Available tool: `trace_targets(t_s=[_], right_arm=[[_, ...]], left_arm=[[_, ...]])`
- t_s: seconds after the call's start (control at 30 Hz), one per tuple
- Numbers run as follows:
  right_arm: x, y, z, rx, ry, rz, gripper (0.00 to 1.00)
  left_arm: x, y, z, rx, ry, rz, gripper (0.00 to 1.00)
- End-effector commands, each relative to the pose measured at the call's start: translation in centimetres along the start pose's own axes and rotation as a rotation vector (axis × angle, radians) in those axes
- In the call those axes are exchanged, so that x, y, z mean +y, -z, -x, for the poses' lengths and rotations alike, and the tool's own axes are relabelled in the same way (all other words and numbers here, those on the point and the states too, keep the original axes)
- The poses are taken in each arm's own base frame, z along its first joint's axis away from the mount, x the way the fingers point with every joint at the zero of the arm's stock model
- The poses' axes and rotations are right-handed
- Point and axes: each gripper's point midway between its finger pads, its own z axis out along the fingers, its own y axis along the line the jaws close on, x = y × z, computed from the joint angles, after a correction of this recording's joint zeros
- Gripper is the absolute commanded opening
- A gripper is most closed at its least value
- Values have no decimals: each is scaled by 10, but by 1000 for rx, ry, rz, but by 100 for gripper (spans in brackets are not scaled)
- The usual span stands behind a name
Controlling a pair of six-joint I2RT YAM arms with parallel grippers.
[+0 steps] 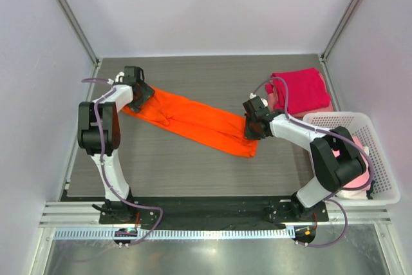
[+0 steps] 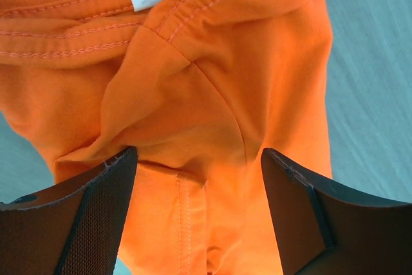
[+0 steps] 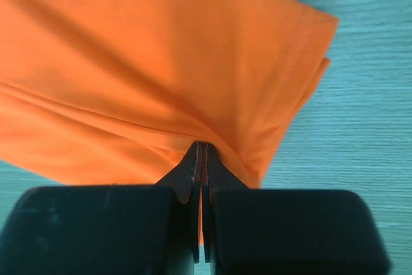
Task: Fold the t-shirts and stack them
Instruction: Fold the tshirt
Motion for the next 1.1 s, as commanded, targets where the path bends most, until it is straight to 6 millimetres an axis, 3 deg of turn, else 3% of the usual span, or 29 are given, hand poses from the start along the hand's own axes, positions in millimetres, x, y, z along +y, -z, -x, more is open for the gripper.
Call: trace_targets(t_s=[0.0, 0.13, 0.23, 0.27, 0.3, 0.4, 0.53, 0.57, 0.73, 0.8, 0.87, 0.9, 0.93, 0.97, 1.07], right_arm=[[-9, -4, 0, -13, 40, -57, 1], [-11, -11, -9, 18, 61, -66, 1], [-11, -19, -28, 71, 96, -94, 1], [-11, -24, -37, 98, 111, -106, 1], [-12, -25, -47, 123, 118, -119, 1], [3, -20, -81, 173, 170, -108, 1], [47, -3, -134, 258, 271, -11, 1], [69, 7, -159, 290, 337, 47, 1], [162, 46, -206, 343, 444, 262, 3], [180, 59, -197, 307, 428, 312, 11], [198, 80, -170, 217, 413, 369, 22], [204, 89, -159, 189, 405, 393, 35], [205, 94, -147, 159, 387, 403, 43], [208, 109, -131, 117, 371, 441, 48], [202, 126, -95, 20, 321, 462, 54]], left_arm=[[11, -19, -15, 80, -41, 61, 79], [1, -31, -14, 105, -50, 56, 79], [-16, -34, -6, 109, -50, 31, 78], [-17, -43, -11, 134, -55, 32, 78], [-29, -42, -3, 127, -56, 6, 77], [-45, -50, 0, 155, -68, -16, 77], [-68, -56, 4, 169, -95, -66, 75], [-84, -52, 5, 178, -102, -112, 74], [-123, -52, -11, 169, -152, -179, 74], [-145, -48, -16, 166, -159, -229, 74], [-161, -51, -23, 187, -157, -272, 74], [-170, -50, -28, 191, -166, -294, 73], [-173, -56, -37, 215, -173, -306, 73], [-190, -48, -37, 206, -177, -346, 73], [-215, -39, -47, 208, -190, -411, 73]])
